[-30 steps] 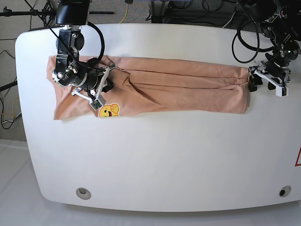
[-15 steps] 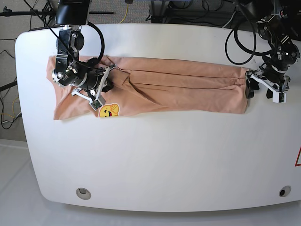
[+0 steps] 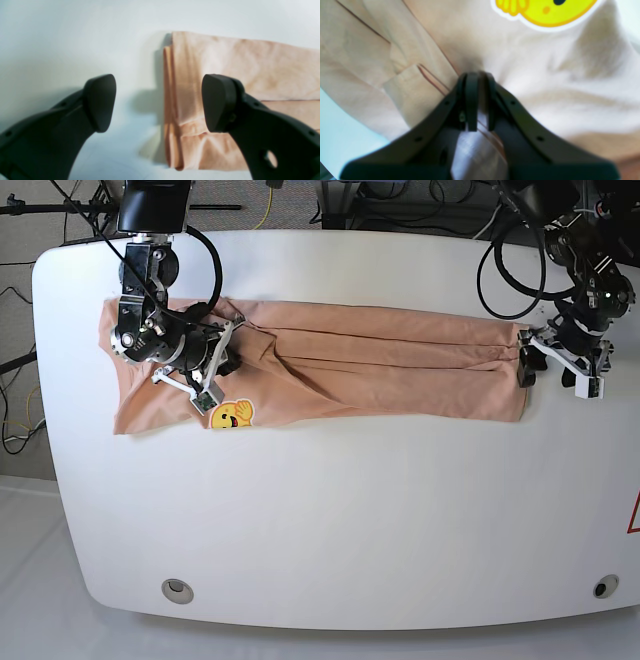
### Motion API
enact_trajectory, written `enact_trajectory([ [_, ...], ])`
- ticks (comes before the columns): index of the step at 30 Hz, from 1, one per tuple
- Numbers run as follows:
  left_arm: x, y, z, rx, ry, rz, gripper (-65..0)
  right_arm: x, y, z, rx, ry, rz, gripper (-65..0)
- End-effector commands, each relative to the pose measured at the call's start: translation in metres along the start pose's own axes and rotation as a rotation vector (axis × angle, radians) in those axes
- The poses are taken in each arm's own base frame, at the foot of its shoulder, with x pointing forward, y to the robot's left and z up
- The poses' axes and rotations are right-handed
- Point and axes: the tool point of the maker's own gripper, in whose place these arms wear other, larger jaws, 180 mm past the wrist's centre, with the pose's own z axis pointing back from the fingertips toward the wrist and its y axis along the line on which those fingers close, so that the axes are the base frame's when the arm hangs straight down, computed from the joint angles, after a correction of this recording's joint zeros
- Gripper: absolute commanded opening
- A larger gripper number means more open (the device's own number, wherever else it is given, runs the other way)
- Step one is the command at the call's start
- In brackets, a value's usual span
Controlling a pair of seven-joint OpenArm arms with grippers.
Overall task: Fold the T-shirt properly
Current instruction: 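Grasp the strip's other end with the left gripper, then fold the grasped end with the left gripper toward the right gripper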
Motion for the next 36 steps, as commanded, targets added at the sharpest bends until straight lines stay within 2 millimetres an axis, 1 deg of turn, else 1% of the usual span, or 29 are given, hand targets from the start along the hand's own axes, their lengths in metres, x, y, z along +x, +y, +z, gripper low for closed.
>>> enact_trajectory([
  [1, 0.009, 0.002, -0.001, -0.006, -0.032, 0.007, -13.9, -0.019, -0.003, 0.000, -0.014, 0.088, 0.014, -60.0],
  [4, 0.008, 0.003, -0.006, -0.011, -0.030, 0.025, -13.9, -0.020, -0.003, 0.000, -0.014, 0.090, 0.013, -60.0],
  [11, -0.009, 0.001, -0.015, -0.030, 0.010, 0.068, -13.9, -0.019, -0.003, 0.001, -0.014, 0.089, 0.014, -60.0],
  [13, -0.006, 0.000, -0.016, -0.033, 0.004, 0.069, -13.9, -0.019, -0.003, 0.001, -0.014, 0.089, 0.014, -60.0],
  [16, -0.004, -0.005, -0.019, -0.043, -0.012, 0.081, -13.9, -0.019, -0.003, 0.001, -0.014, 0.089, 0.014, -60.0],
  [20, -0.004, -0.008, -0.020, -0.048, -0.011, 0.083, -13.9, -0.020, -0.003, 0.001, -0.016, 0.089, 0.015, -60.0],
  [29, -0.010, -0.033, -0.029, -0.103, 0.007, 0.073, -13.9, -0.020, -0.003, 0.001, -0.016, 0.089, 0.015, -60.0],
  [33, -0.011, -0.037, -0.030, -0.109, 0.007, 0.078, -13.9, -0.018, -0.004, 0.002, -0.018, 0.085, 0.018, -60.0],
  [36, -0.018, -0.037, -0.029, -0.109, 0.021, 0.080, -13.9, -0.014, -0.004, 0.004, -0.024, 0.075, 0.026, -60.0],
])
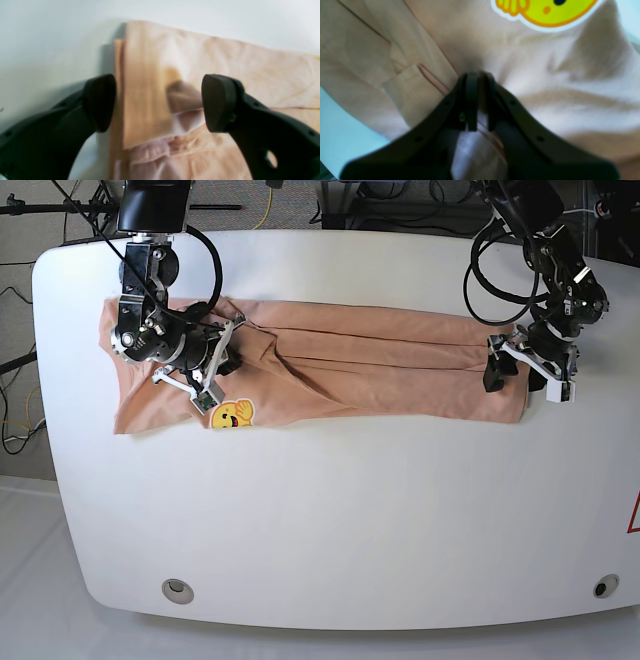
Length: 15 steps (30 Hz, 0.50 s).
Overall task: Fold the T-shirt properly
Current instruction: 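Fold the grasped end with the left gripper toward the right gripper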
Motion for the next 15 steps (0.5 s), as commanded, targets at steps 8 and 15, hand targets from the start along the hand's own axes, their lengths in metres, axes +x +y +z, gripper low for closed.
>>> enact_trajectory([
  [8, -0.0062, 0.0036, 0.0041, 0.009, 0.026, -0.012, -40.3, -0.0110, -0.0041, 0.0054, -0.029, 0.067, 0.031, -60.0],
  [15, -0.0056, 0.0056, 0.0052, 0.014, 0.021, -0.007, -53.8, -0.0110, -0.0041, 0.0054, -0.029, 0.067, 0.031, -60.0],
])
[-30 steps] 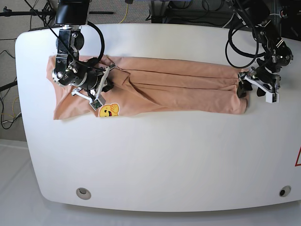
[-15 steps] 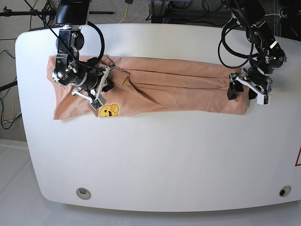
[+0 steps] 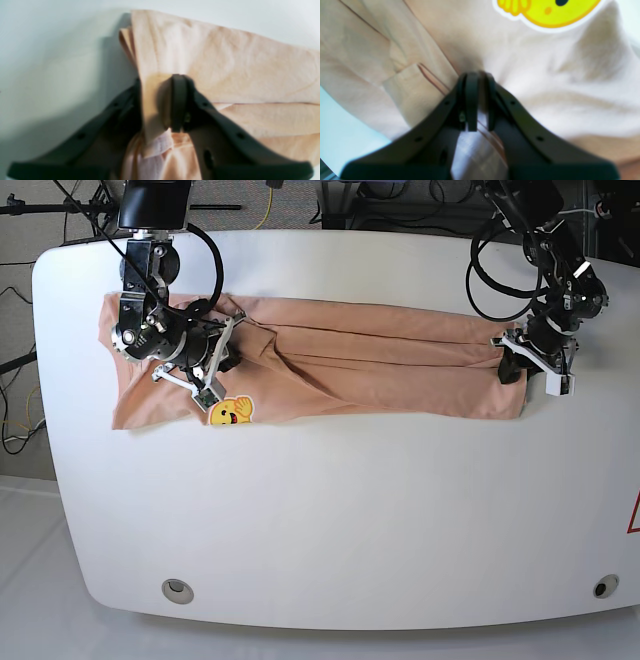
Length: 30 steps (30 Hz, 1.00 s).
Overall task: Fold the T-shirt properly
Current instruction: 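Fold the grasped end with the left gripper toward the right gripper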
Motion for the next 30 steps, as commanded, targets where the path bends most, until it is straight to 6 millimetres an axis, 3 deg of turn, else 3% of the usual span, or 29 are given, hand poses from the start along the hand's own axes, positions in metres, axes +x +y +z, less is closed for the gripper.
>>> enact_trajectory([
  [1, 0.005, 0.005, 0.003, 0.013, -0.004, -0.009, -54.5, -0.009, -0.005, 0.002, -0.020, 0.052, 0.019, -60.0],
  [5, 0.014, 0.014, 0.009, 0.032, -0.075, 0.038, -65.0, -0.009, -0.005, 0.002, -0.020, 0.052, 0.019, -60.0],
  [13, 0.020, 0.011, 0.010, 0.027, -0.112, 0.050, -64.2, -0.009, -0.004, 0.002, -0.019, 0.052, 0.018, -60.0],
  [19, 0.044, 0.008, 0.019, 0.038, -0.165, -0.001, -64.2, -0.010, -0.004, 0.002, -0.018, 0.053, 0.017, -60.0],
  [25, 0.064, -0.016, 0.022, 0.018, -0.225, -0.035, -64.2, -0.010, -0.004, 0.002, -0.018, 0.053, 0.017, -60.0],
  [30, 0.081, -0.050, 0.021, -0.045, -0.253, -0.117, -64.2, -0.009, -0.004, 0.001, -0.017, 0.052, 0.016, -60.0],
])
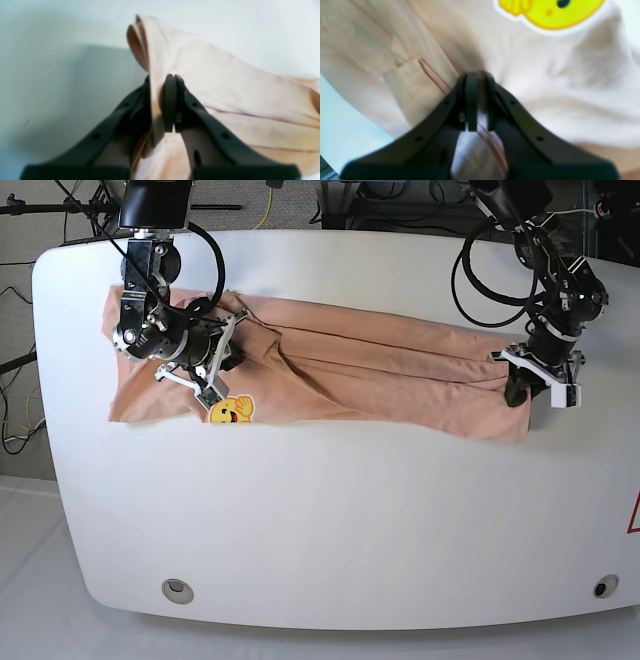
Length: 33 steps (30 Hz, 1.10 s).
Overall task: Fold the T-shirt properly
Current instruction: 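Fold the grasped end with the left gripper toward the right gripper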
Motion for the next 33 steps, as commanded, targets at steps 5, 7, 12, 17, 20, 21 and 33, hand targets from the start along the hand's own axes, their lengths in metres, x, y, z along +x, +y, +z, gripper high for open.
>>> enact_trajectory([
  [5, 0.034, -0.047, -0.001, -0.107, -0.096, -0.089, -64.2, -0.011, -0.006, 0.002, -0.023, 0.058, 0.015, -60.0],
  [7, 0.038, -0.059, -0.001, -0.130, -0.108, -0.103, -64.2, -0.011, -0.006, 0.002, -0.023, 0.058, 0.015, -60.0],
  [12, 0.043, -0.092, -0.006, -0.204, -0.120, -0.127, -64.2, -0.011, -0.006, 0.002, -0.023, 0.058, 0.015, -60.0],
  [17, 0.042, -0.114, -0.011, -0.263, -0.116, -0.142, -64.2, -0.010, -0.006, 0.002, -0.023, 0.056, 0.016, -60.0],
  [20, 0.041, -0.131, -0.013, -0.307, -0.111, -0.159, -64.2, -0.010, -0.006, 0.002, -0.023, 0.056, 0.016, -60.0],
  [21, 0.041, -0.136, -0.014, -0.322, -0.111, -0.164, -64.2, -0.010, -0.006, 0.002, -0.023, 0.056, 0.016, -60.0],
  [33, 0.041, -0.219, -0.021, -0.529, -0.145, -0.168, -64.2, -0.010, -0.006, 0.002, -0.024, 0.055, 0.016, -60.0],
])
